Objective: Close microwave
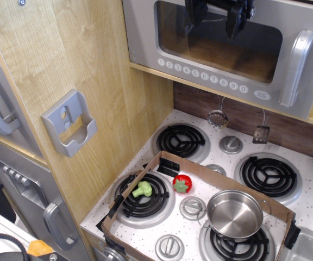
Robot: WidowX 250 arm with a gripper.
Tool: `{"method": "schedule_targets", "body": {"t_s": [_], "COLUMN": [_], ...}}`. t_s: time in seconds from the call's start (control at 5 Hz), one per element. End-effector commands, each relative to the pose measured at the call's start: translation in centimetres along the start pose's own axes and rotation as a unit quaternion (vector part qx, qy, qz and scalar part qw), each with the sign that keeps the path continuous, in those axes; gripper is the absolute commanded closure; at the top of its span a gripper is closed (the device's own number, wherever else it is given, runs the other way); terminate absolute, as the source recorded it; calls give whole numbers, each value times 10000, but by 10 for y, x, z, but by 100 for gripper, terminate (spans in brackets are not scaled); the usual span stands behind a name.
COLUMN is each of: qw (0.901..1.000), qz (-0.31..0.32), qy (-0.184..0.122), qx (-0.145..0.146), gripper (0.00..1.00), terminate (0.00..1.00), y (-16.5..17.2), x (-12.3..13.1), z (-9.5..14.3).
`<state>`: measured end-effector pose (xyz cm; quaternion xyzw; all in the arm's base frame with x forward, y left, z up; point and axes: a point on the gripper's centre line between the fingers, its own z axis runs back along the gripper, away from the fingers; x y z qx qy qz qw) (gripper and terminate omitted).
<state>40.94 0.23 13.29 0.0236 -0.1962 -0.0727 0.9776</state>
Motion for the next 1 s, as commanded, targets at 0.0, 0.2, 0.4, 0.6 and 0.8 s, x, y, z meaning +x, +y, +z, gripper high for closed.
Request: {"method": "schedule_targets", "body": {"t_s": [0.0, 0.2, 0.4, 0.6, 0.8], "qw": [9978, 9979, 9979, 9979, 9979], "qz": [-131, -160, -160, -160, -160], "qy": [-639, -621, -621, -621, -621], "qx": [149, 98, 98, 98, 98], "gripper": [0, 0, 0, 0, 0], "terminate": [0, 0, 0, 0, 100], "y": [-7, -7, -7, -7, -7], "x": [14, 11, 11, 11, 11], "z": [34, 37, 37, 37, 37]}}
